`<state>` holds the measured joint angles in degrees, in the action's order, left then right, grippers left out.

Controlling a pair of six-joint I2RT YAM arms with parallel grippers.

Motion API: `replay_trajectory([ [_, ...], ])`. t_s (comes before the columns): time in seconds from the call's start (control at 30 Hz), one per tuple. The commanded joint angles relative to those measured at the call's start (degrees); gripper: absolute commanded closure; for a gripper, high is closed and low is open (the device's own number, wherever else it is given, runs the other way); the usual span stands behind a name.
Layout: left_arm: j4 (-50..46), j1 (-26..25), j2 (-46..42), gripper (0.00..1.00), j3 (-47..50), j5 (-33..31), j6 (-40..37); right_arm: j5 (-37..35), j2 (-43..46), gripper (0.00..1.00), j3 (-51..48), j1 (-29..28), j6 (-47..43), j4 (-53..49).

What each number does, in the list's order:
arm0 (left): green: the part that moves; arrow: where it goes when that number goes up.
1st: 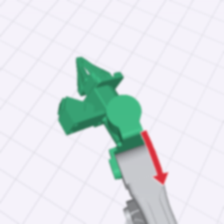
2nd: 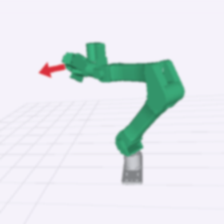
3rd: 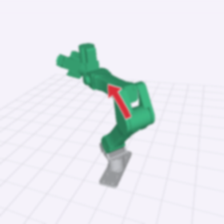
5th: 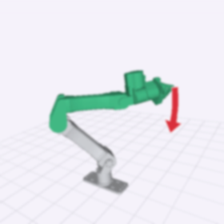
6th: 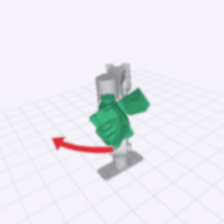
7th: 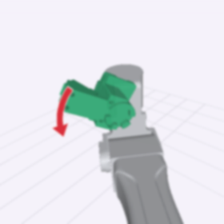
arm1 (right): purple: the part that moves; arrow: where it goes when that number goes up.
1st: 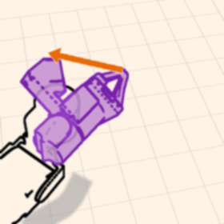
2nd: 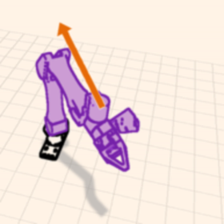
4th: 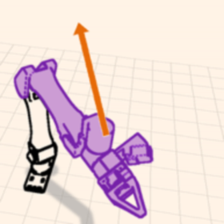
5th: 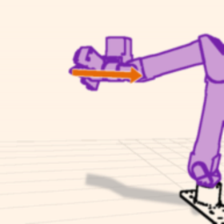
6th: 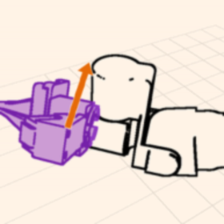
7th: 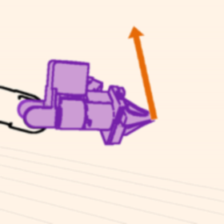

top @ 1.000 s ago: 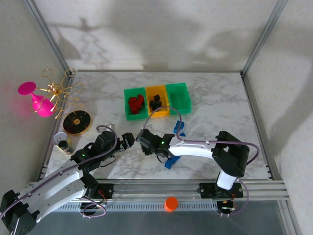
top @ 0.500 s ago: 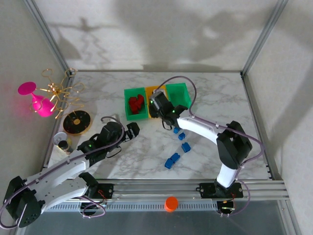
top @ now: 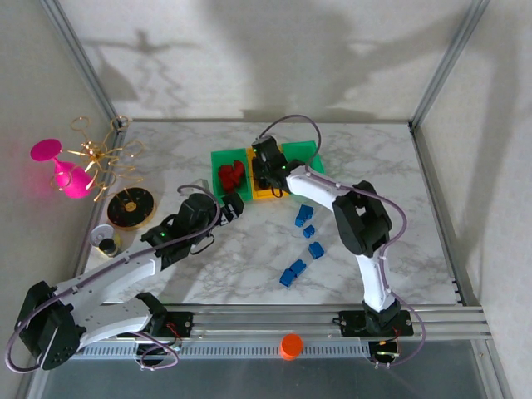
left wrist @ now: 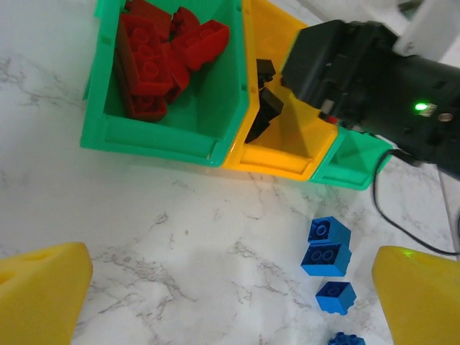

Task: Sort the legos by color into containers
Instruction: Place the lego in the container.

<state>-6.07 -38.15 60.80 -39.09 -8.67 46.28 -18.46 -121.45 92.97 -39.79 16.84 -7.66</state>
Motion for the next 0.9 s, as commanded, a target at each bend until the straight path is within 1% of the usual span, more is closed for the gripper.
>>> replay_trajectory([
  [0.0, 0.5, 0.4, 0.7, 0.00, -2.1, -1.8, -1.2, -1.5, -3.4, 0.64, 3.9, 1.6, -1.7, 2.1],
  [0.13, 0.7, 0.5, 0.6, 0.00, -2.0, -2.1, -1.3, -1.6, -6.2, 0.63, 6.7, 2.7, -2.6, 2.8],
  [0.23, 0.7, 0.6, 0.6, 0.00, -2.1, -2.1, -1.5, 0.6, -7.4, 0.57, 7.9, 3.1, -4.2, 3.7],
  [0.43, 1.1, 0.6, 1.1, 0.00, -2.4, -1.0, -1.4, 3.1, -6.2, 0.51, 7.9, 3.1, -6.0, 5.0],
  [0.5, 1.0, 0.6, 0.9, 0.00, -2.3, -0.6, -1.3, 4.1, -4.7, 0.51, 7.4, 3.0, -5.8, 4.8],
  [0.63, 1.1, 0.6, 0.3, 0.00, -1.9, 0.3, -1.2, 7.4, 0.6, 0.50, 3.3, 2.8, -5.0, 6.7],
  [0.87, 0.8, 0.1, -1.3, 0.00, -1.2, 2.4, -1.6, 9.7, 9.8, 0.48, -3.2, 2.0, -3.6, 6.8],
])
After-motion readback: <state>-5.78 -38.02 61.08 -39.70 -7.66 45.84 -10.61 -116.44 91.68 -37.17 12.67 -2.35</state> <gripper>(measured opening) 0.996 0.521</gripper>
